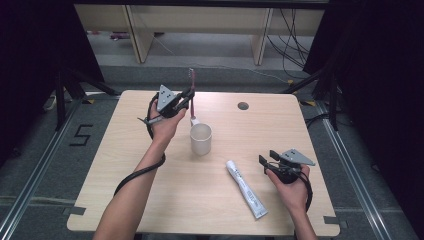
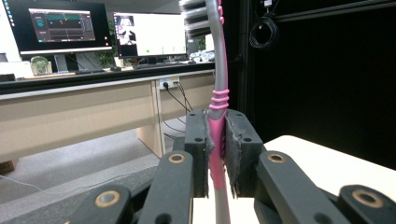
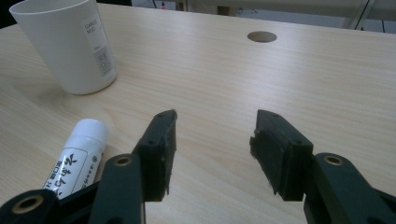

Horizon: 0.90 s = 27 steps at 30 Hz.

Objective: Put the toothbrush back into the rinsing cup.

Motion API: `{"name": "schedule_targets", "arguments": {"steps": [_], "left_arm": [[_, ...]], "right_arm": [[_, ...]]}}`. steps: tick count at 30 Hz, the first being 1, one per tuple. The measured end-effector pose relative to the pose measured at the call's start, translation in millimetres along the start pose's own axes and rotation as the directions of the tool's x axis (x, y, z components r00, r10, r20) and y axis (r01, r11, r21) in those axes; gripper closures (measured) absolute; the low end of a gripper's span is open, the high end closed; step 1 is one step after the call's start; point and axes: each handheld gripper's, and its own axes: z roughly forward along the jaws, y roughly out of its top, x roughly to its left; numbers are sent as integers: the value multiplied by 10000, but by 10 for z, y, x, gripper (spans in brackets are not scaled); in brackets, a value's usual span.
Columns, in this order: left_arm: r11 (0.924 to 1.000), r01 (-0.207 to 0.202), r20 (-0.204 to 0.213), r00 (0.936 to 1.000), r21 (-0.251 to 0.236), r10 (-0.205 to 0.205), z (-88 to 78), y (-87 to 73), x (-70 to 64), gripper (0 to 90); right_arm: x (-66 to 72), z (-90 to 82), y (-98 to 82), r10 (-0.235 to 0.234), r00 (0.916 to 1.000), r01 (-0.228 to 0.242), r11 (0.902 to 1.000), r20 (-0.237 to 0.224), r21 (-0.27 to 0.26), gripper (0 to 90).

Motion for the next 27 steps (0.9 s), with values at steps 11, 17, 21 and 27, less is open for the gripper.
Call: {"name": "schedule_targets", "arguments": {"steps": [11,17,21,27], "left_arm": [[9999,1,11,10000,135,-1,19,-35,-6,799],[9998,-23,41,10000,182,22,29,-47,-16,799],[9997,-52,31,10000,234,51,29,-53,-22,799],[9989,-217,135,9997,407,212,28,-67,-36,798]], "right_arm": [[17,5,2,150,9996,-147,9998,-231,138,494],[18,9,0,96,9998,-95,9999,-155,45,494],[12,8,-3,106,9999,-105,9999,-136,102,493],[11,16,-8,112,9998,-111,9999,-160,75,492]]}}
